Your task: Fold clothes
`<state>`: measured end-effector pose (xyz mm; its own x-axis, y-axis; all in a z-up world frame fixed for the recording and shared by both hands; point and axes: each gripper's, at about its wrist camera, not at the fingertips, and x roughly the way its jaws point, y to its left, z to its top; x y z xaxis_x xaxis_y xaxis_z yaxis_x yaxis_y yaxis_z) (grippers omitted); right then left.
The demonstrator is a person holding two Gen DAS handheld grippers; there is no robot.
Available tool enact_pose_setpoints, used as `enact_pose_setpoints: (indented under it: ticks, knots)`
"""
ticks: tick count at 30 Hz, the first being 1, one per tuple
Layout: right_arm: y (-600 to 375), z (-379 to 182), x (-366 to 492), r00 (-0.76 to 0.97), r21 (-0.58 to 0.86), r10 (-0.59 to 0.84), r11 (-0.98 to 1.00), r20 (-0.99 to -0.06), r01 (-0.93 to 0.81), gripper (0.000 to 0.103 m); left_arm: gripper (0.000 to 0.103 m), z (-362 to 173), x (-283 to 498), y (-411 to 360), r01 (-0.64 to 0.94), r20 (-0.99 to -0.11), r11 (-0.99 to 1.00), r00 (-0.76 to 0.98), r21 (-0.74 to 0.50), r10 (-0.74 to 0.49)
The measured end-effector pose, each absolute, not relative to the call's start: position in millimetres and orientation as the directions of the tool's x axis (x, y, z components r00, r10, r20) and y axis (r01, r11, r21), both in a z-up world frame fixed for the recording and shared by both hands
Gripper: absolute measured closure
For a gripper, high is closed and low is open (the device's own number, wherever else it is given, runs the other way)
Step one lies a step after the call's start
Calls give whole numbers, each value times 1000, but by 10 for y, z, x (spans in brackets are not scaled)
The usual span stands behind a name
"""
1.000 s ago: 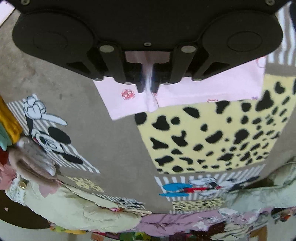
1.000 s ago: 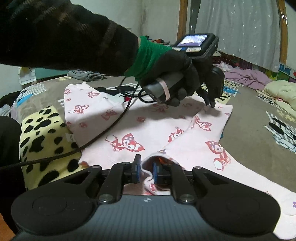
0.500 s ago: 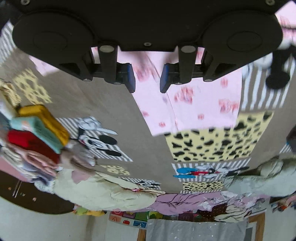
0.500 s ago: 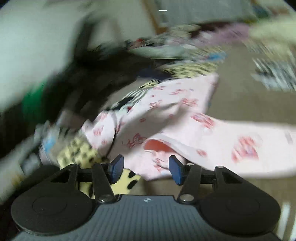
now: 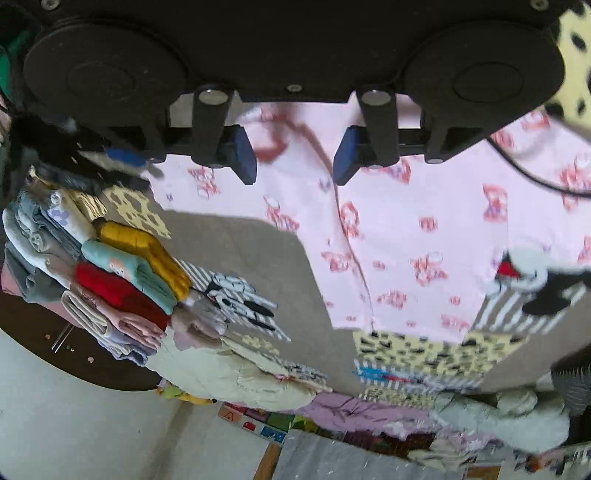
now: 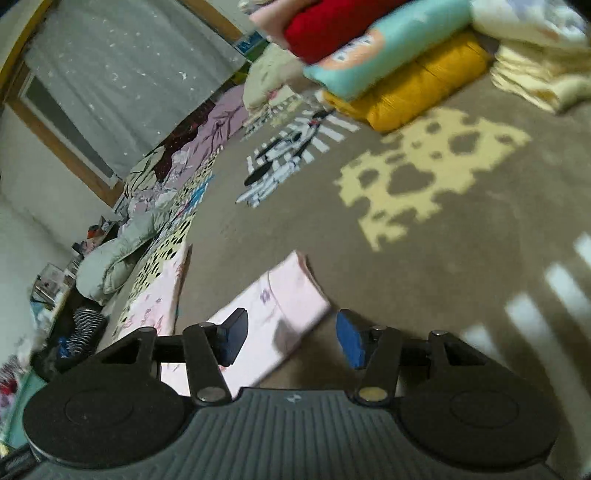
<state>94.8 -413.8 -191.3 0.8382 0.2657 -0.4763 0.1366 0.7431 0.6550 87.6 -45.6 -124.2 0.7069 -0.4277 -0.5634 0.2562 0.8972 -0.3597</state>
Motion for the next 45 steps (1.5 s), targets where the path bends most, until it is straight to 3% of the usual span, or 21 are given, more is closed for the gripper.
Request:
enact_pose_setpoints:
  ticks: [1,2,3,8,15,23,25,26,27,33,39,45]
  knots:
    - [-4113,-1914,993,838,652,268,746,-476,132,60,58,-1263,860,-434,248,-564,895,706,-370,-429]
    - [-4089,-1914,1037,834,650,273,749,-479,128,84,58,-1281,846,-409,239,-564,893,706,-381,-429]
    - [-4075,-1872,1047,840,644,269,756,-471,119,94,58,-1297,834,-369,229,-560,888,706,-399,-434]
    - [-3922,-1324,1025,888,600,292,800,-354,-24,94,58,-1315,747,-165,221,-511,855,722,-469,-466]
    - [-3144,-413,1208,856,512,455,811,-245,-284,94,58,-1352,726,153,166,-449,802,755,-574,-478]
    - [-1720,119,1362,742,397,627,760,-238,-515,93,58,-1521,669,938,-26,-355,607,830,-794,-430]
    - [-1385,75,1391,691,386,657,747,-302,-542,84,58,-1584,645,1121,-76,-355,566,844,-821,-402]
    - [-1221,47,1406,661,382,670,739,-337,-554,68,58,-1619,633,1198,-103,-364,553,847,-827,-387]
    - [-1134,8,1377,641,389,684,727,-347,-565,61,58,-1653,620,1273,-129,-375,541,849,-831,-373]
    - [-1617,-254,1093,699,380,618,781,-359,-496,60,57,-1661,543,1469,-188,-395,539,868,-821,-300]
    - [-2447,-860,923,772,288,429,900,-469,-326,59,57,-1661,465,1655,-242,-413,535,882,-809,-225]
    - [-2803,-1262,688,788,309,392,913,-474,-268,66,57,-1667,435,1638,-270,-434,558,882,-784,-182]
